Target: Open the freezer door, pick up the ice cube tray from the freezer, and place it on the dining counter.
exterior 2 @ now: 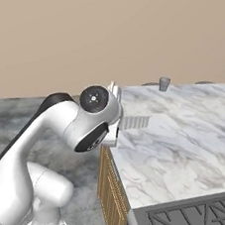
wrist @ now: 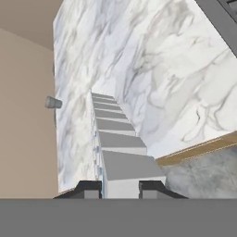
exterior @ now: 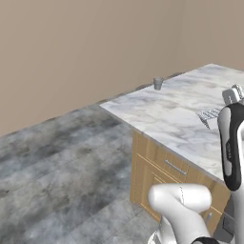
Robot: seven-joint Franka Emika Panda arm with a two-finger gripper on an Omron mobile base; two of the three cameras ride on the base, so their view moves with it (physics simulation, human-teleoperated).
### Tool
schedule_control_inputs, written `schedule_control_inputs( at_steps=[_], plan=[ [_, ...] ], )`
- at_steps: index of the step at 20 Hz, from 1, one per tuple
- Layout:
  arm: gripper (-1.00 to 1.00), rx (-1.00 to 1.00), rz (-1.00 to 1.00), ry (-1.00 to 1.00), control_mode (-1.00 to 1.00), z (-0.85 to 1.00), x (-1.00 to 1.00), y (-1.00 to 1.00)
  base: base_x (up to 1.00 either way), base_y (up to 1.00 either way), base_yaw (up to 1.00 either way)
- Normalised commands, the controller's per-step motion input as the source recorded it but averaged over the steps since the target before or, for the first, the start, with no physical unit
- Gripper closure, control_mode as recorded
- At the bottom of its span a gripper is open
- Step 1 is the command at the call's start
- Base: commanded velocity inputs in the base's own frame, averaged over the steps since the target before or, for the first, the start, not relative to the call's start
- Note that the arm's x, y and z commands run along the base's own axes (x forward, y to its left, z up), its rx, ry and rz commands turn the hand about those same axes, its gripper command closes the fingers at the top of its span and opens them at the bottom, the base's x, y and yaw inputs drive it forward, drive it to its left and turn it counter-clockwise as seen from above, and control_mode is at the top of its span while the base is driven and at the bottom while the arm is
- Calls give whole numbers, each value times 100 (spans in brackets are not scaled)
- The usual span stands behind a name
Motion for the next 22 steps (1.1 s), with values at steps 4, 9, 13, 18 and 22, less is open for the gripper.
schedule_control_inputs(
  at_steps=[4, 9, 13, 18, 22],
  plan=[
    [100, 1, 0, 0, -100, -17, 37, -26, 0, 0, 0],
    [100, 1, 0, 0, -100, -35, 34, -37, 0, 0, 0],
    [100, 1, 0, 0, -100, -32, 38, -32, 0, 0, 0],
    [100, 0, 0, 1, -100, -39, 42, -24, 0, 0, 0],
    [100, 0, 0, 3, -100, -44, 45, -17, 0, 0, 0]
  ],
)
